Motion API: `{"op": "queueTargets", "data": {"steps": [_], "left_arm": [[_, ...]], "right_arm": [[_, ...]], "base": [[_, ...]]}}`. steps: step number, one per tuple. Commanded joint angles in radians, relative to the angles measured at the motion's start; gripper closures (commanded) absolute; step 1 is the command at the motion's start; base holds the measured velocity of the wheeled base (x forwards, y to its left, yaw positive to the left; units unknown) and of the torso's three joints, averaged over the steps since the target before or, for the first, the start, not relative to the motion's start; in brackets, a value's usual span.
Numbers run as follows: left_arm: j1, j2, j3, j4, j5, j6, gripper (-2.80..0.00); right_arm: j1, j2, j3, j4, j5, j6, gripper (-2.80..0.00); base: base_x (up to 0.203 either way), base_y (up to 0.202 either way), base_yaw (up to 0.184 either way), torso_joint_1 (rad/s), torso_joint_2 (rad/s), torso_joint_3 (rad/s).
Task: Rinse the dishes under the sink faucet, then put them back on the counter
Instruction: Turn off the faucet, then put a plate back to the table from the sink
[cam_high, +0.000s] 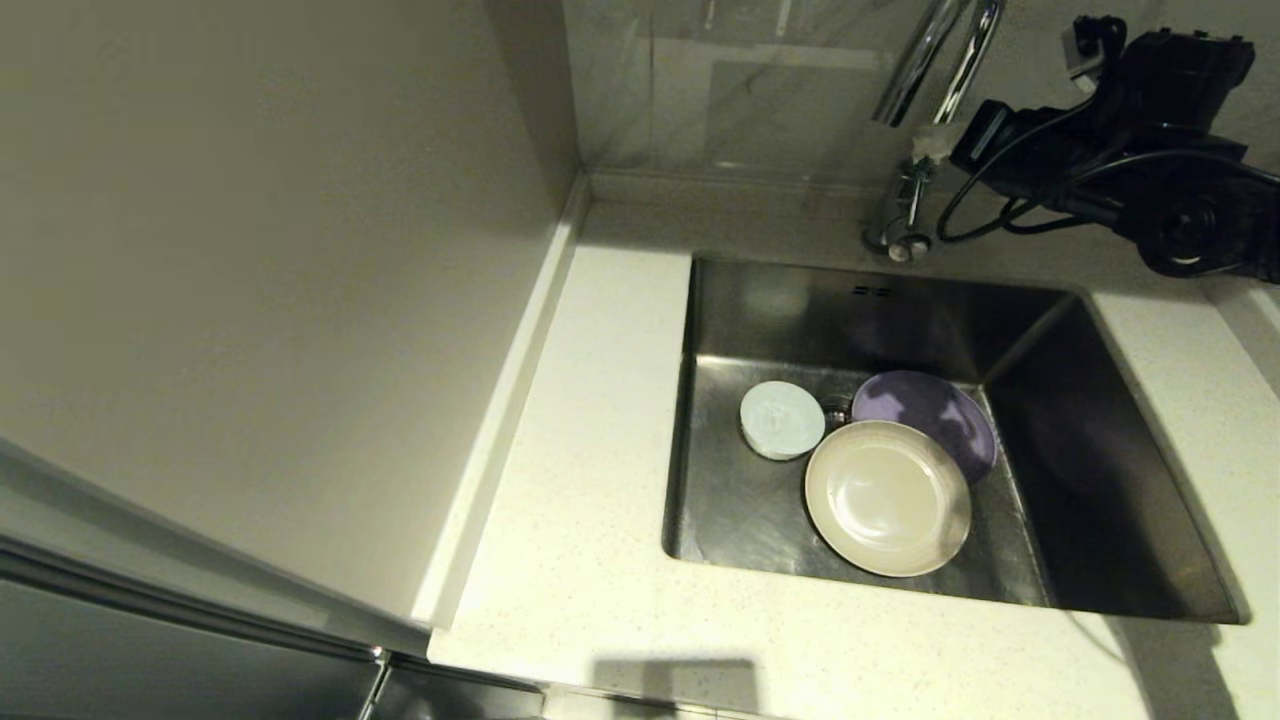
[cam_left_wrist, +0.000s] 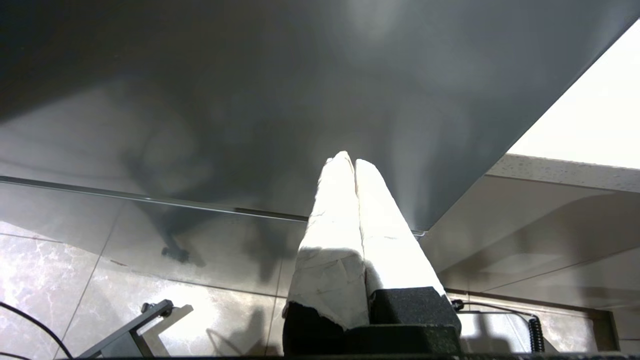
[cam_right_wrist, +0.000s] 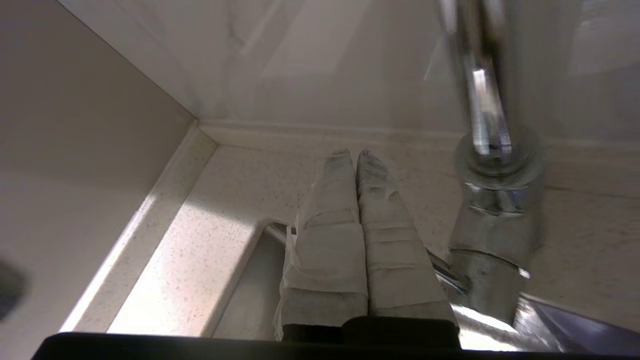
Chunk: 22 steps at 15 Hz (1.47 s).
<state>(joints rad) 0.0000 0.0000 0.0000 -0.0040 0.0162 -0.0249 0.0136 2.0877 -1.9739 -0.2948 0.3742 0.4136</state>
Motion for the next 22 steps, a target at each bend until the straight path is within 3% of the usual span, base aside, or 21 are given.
{"op": "queueTargets", "data": {"steps": [1,4,8,9,12,14,20,22], "left_arm": [[0.000,-0.003,0.000,-0.001,0.001,-0.001,0.00],[0.000,-0.003,0.000,-0.001,0.001,-0.001,0.00],[0.000,-0.003,0.000,-0.001,0.001,-0.001,0.00],[0.000,-0.003,0.000,-0.001,0.001,0.000,0.00],[-0.001,-0.003,0.000,-0.001,0.001,-0.001,0.00],[0.000,-0.003,0.000,-0.001,0.001,-0.001,0.00],[0.000,-0.003,0.000,-0.001,0.001,-0.001,0.00],[0.000,-0.003,0.000,-0.001,0.001,-0.001,0.00]], "right_arm": [[-0.033,-0.076,0.021,0.036,0.014,0.005,0.00],[-0.101,-0.220,0.127,0.105,0.060,0.018,0.00],[-0.173,-0.350,0.390,0.120,0.127,-0.019,0.00],[-0.179,-0.367,0.476,0.123,0.134,-0.077,0.00],[-0.193,-0.399,0.707,0.165,0.164,-0.367,0.00],[-0.196,-0.397,0.729,0.224,0.238,-0.427,0.00],[-0.206,-0.332,0.737,0.223,0.247,-0.556,0.00],[-0.207,-0.310,0.733,0.221,0.242,-0.647,0.00]], "base": [[0.000,0.000,0.000,0.000,0.00,0.000],[0.000,0.000,0.000,0.000,0.00,0.000],[0.000,0.000,0.000,0.000,0.00,0.000],[0.000,0.000,0.000,0.000,0.00,0.000],[0.000,0.000,0.000,0.000,0.00,0.000],[0.000,0.000,0.000,0.000,0.00,0.000],[0.000,0.000,0.000,0.000,0.00,0.000],[0.000,0.000,0.000,0.000,0.00,0.000]]}}
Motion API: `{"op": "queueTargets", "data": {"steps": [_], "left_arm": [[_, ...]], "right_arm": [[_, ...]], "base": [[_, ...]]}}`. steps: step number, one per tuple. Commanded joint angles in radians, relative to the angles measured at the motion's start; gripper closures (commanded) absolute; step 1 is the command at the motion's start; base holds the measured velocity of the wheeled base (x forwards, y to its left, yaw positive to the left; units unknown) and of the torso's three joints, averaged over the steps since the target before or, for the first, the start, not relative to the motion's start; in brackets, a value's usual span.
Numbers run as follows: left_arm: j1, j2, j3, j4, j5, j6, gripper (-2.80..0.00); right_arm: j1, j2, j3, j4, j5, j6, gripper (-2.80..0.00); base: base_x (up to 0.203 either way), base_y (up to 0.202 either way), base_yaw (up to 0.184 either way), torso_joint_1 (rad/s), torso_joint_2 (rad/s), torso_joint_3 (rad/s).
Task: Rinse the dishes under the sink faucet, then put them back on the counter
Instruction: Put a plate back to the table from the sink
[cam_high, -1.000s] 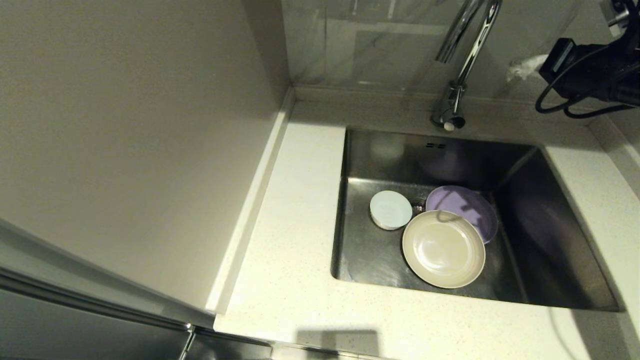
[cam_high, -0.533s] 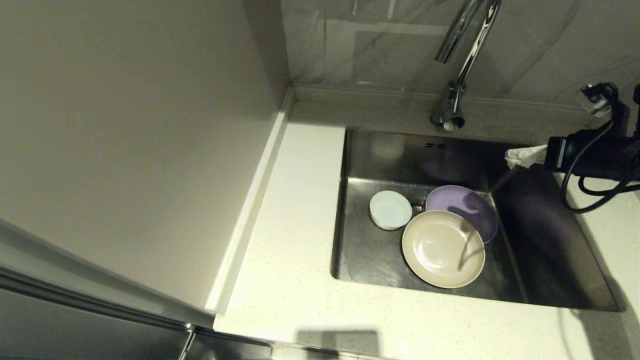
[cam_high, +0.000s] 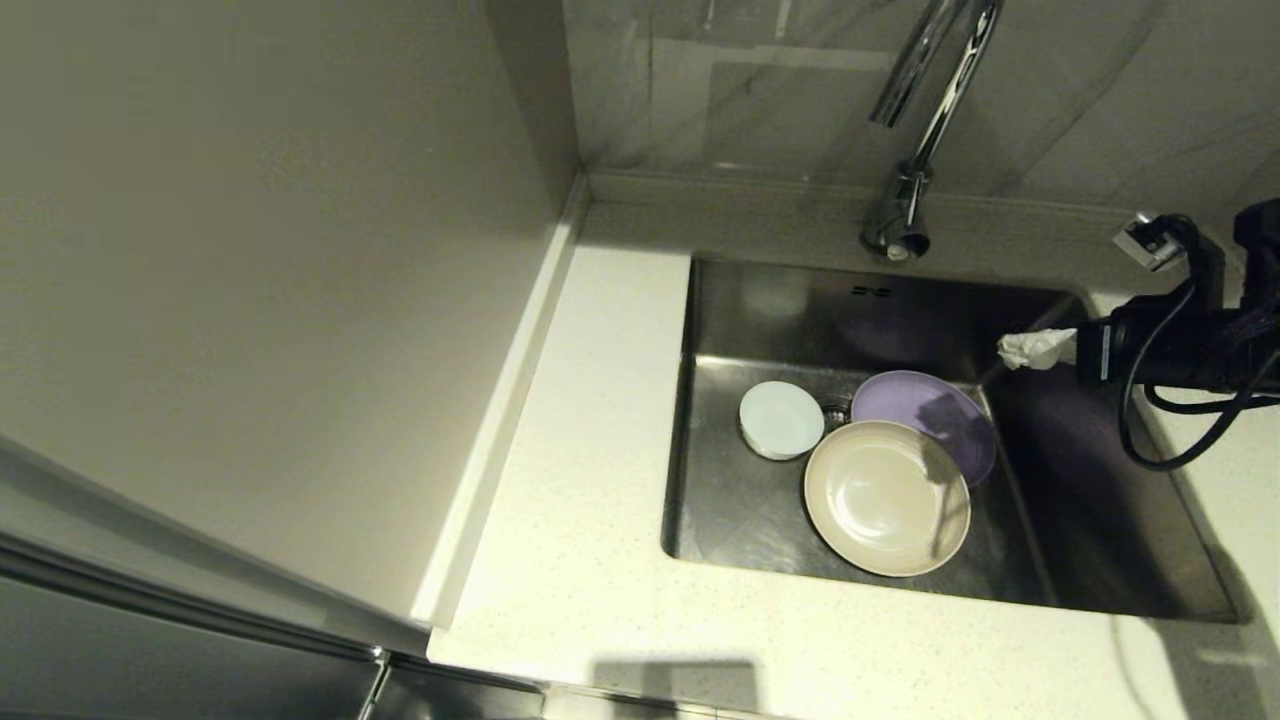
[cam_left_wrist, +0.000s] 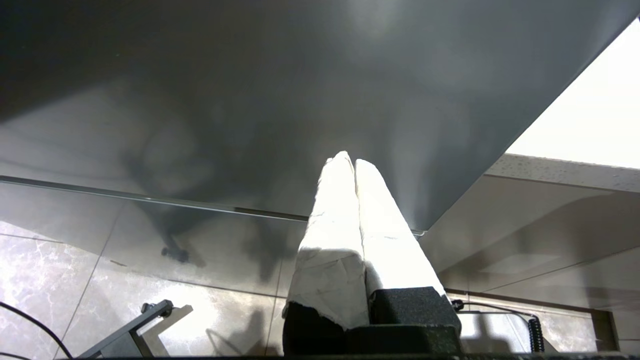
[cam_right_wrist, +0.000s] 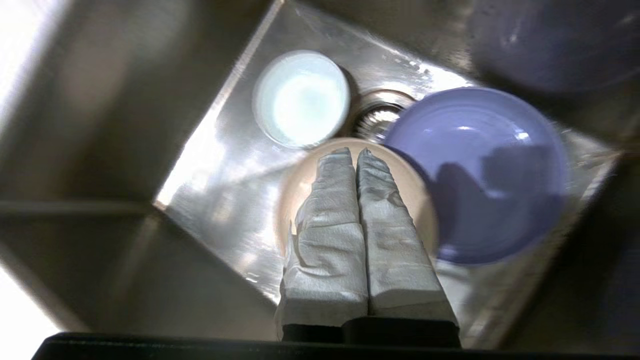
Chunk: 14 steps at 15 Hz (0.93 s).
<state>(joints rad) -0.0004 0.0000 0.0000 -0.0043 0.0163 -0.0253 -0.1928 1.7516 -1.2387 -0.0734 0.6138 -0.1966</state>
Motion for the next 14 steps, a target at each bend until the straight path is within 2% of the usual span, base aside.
{"op": "queueTargets", "data": {"steps": [1,3,6,9,10,14], "left_arm": [[0.000,-0.003,0.000,0.000,0.001,-0.001,0.00],[0.000,-0.003,0.000,0.000,0.001,0.001,0.00],[0.000,-0.003,0.000,0.000,0.001,-0.001,0.00],[0.000,-0.003,0.000,0.000,0.001,-0.001,0.00],[-0.001,-0.003,0.000,0.000,0.001,-0.001,0.00],[0.000,-0.003,0.000,0.000,0.001,0.001,0.00]], "right_arm": [[-0.001,0.038,-0.001,0.000,-0.001,-0.102,0.00],[-0.009,0.083,-0.003,-0.020,-0.003,-0.163,0.00],[-0.031,0.170,0.013,-0.223,-0.002,-0.268,0.00],[-0.064,0.220,0.010,-0.259,0.006,-0.372,0.00],[-0.068,0.234,0.005,-0.260,0.010,-0.385,-2.80],[-0.068,0.260,-0.020,-0.307,0.009,-0.409,-2.80]], "base": [[0.000,0.000,0.000,0.000,0.00,0.000],[0.000,0.000,0.000,0.000,0.00,0.000],[0.000,0.000,0.000,0.000,0.00,0.000],[0.000,0.000,0.000,0.000,0.00,0.000],[0.000,0.000,0.000,0.000,0.00,0.000],[0.000,0.000,0.000,0.000,0.00,0.000]]}}
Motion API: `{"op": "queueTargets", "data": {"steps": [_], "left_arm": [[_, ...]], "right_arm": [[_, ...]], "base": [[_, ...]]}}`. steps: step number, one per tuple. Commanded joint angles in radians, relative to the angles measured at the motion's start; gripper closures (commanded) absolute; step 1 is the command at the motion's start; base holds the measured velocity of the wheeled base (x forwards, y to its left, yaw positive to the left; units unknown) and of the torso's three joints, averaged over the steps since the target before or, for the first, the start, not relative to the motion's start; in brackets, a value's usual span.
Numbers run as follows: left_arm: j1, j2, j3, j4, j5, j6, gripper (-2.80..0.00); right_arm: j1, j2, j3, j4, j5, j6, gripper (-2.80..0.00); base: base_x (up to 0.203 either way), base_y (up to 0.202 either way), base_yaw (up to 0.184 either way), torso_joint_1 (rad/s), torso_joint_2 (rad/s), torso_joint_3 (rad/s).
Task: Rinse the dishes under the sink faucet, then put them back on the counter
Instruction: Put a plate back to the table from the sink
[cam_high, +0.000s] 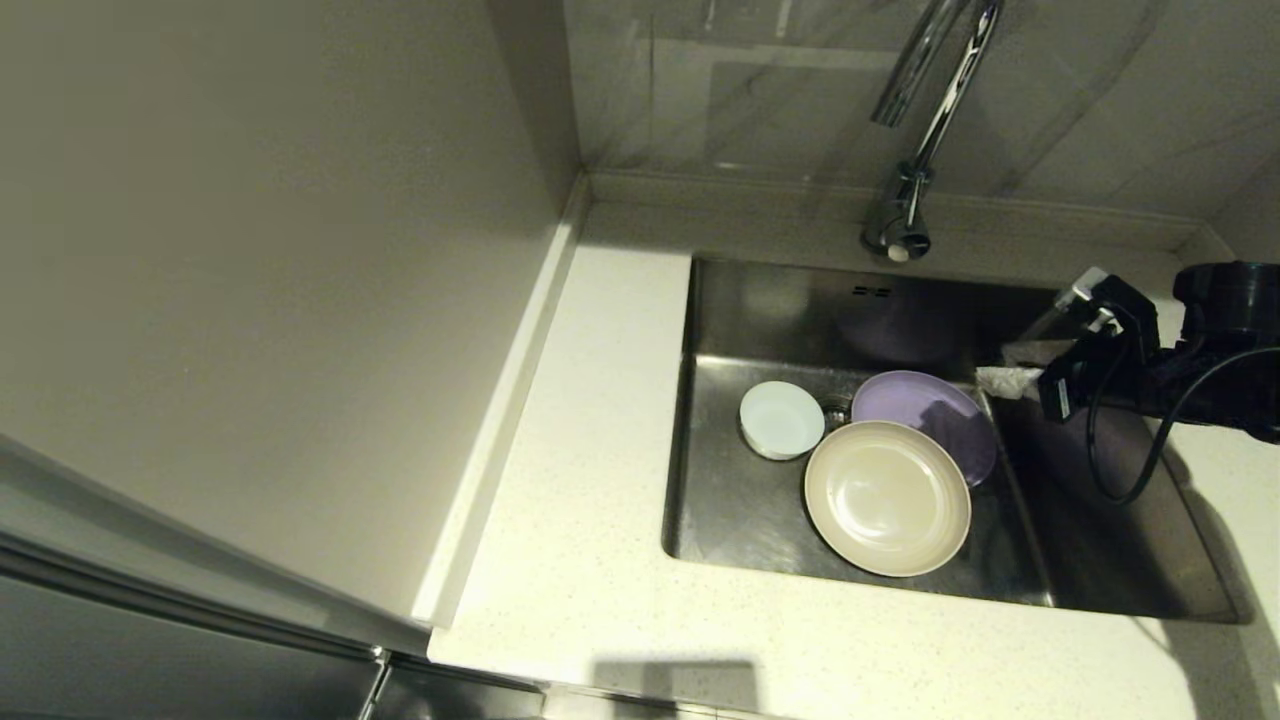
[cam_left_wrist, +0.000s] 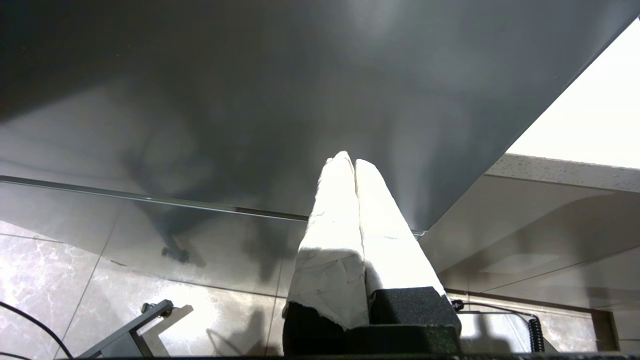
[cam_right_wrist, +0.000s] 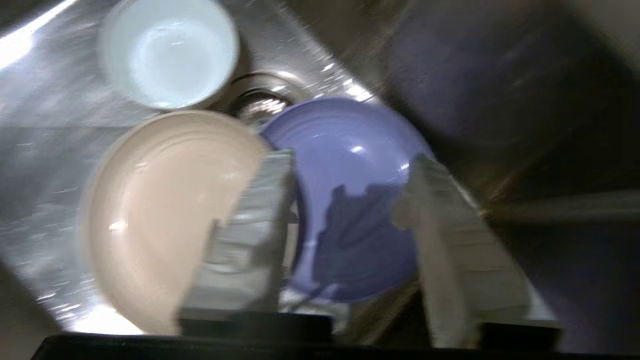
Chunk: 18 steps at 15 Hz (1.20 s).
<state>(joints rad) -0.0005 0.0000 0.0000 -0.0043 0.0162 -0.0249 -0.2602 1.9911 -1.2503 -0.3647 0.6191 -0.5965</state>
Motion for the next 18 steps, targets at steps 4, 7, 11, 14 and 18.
{"op": "queueTargets", "data": {"steps": [4,7,11,14,18], "left_arm": [[0.000,-0.003,0.000,0.000,0.001,-0.001,0.00],[0.000,-0.003,0.000,0.000,0.001,-0.001,0.00],[0.000,-0.003,0.000,0.000,0.001,-0.001,0.00],[0.000,-0.003,0.000,0.000,0.001,-0.001,0.00],[-0.001,-0.003,0.000,0.000,0.001,-0.001,0.00]], "right_arm": [[-0.026,0.048,0.031,-0.119,0.004,-0.150,-2.80],[-0.028,0.036,0.059,-0.011,-0.001,-0.197,-2.80],[-0.026,0.019,0.018,0.213,-0.005,-0.202,-2.80],[0.017,0.060,0.003,0.292,-0.050,-0.212,-2.80],[0.047,0.162,-0.060,0.297,-0.091,-0.212,-2.80]], "base": [[0.000,0.000,0.000,0.000,0.00,0.000],[0.000,0.000,0.000,0.000,0.00,0.000],[0.000,0.000,0.000,0.000,0.00,0.000],[0.000,0.000,0.000,0.000,0.00,0.000],[0.000,0.000,0.000,0.000,0.00,0.000]]}}
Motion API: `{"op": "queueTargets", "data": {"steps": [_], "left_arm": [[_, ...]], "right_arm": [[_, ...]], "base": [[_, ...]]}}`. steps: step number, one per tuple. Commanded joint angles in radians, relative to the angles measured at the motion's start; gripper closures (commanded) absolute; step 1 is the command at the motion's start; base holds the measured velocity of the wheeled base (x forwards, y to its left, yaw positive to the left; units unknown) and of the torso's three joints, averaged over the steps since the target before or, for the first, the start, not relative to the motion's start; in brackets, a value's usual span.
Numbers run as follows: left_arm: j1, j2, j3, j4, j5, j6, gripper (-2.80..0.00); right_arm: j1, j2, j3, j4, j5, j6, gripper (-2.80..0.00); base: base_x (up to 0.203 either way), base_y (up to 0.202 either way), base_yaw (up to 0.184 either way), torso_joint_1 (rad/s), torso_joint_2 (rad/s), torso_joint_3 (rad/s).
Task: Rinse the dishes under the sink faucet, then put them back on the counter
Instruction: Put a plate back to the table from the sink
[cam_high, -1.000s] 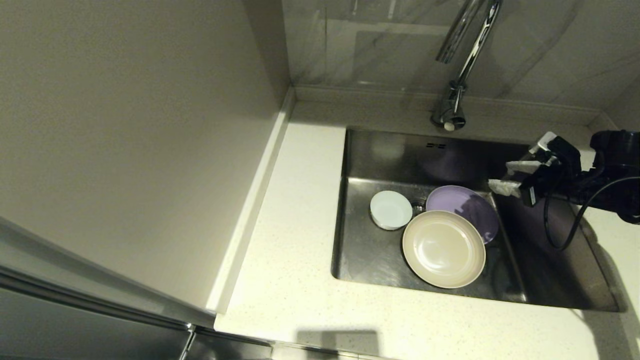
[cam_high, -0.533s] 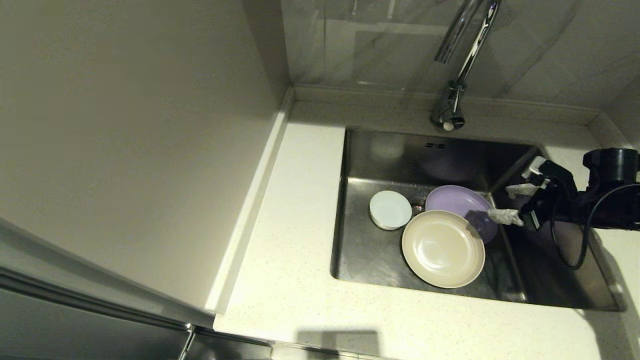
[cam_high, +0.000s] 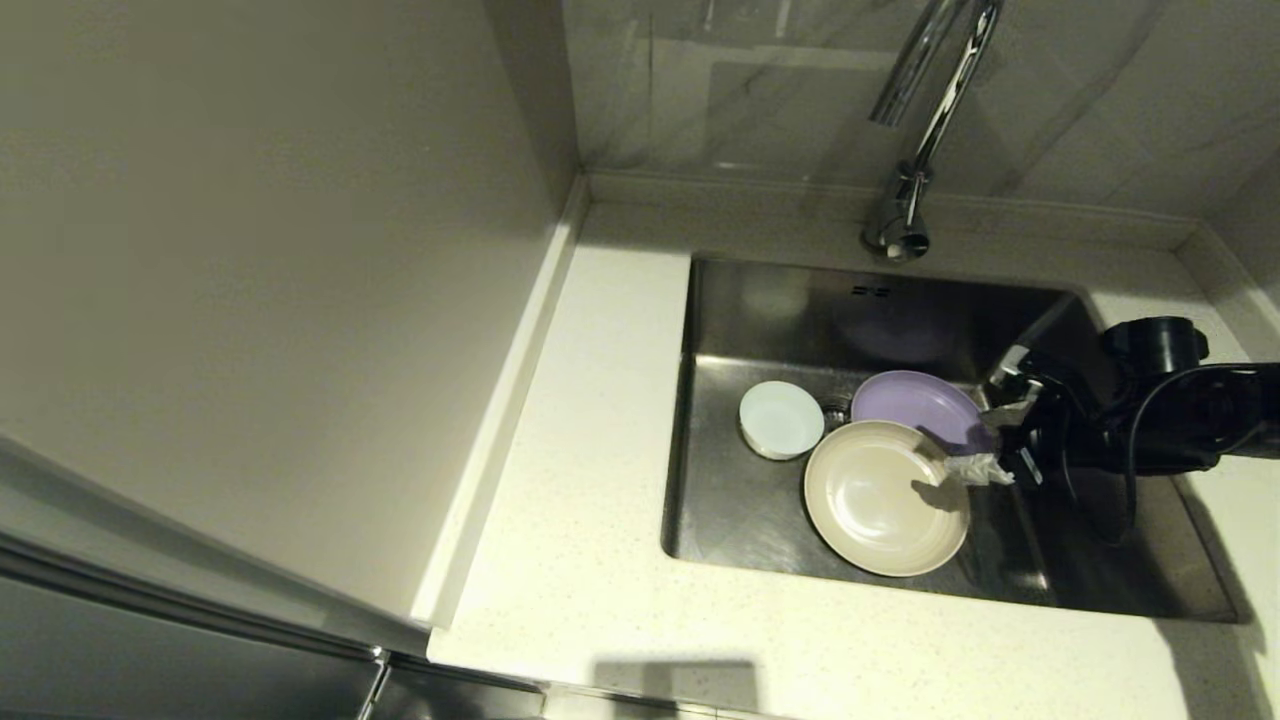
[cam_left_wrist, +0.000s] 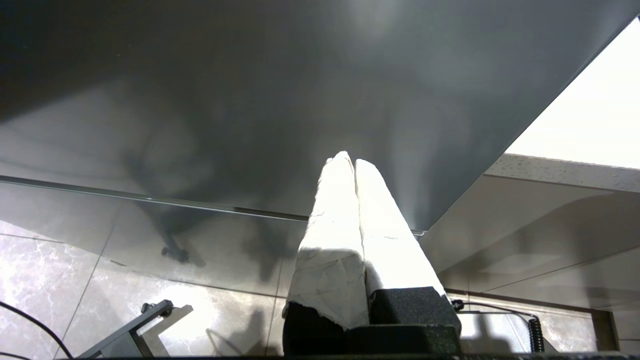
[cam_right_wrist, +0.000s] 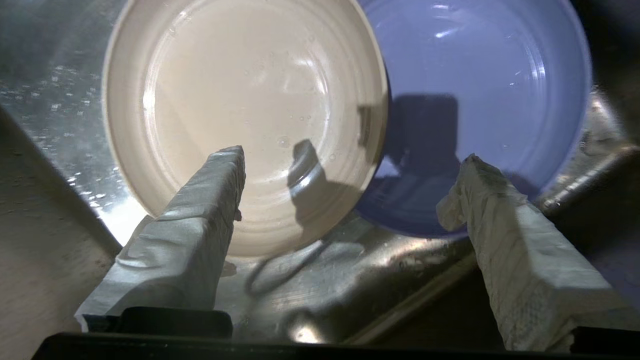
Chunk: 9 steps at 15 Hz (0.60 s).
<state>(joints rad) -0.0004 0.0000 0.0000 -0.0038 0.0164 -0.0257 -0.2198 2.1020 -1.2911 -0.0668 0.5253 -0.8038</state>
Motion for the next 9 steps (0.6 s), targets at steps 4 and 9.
{"op": "queueTargets", "data": {"steps": [4,9], "left_arm": [[0.000,-0.003,0.000,-0.001,0.000,0.000,0.00],[0.000,-0.003,0.000,-0.001,0.000,0.000,0.00]], "right_arm": [[0.017,0.128,-0.098,-0.001,0.001,-0.002,0.00],[0.017,0.209,-0.188,-0.004,-0.010,-0.002,0.00]], "base": [[0.000,0.000,0.000,0.000,0.00,0.000],[0.000,0.000,0.000,0.000,0.00,0.000]]}}
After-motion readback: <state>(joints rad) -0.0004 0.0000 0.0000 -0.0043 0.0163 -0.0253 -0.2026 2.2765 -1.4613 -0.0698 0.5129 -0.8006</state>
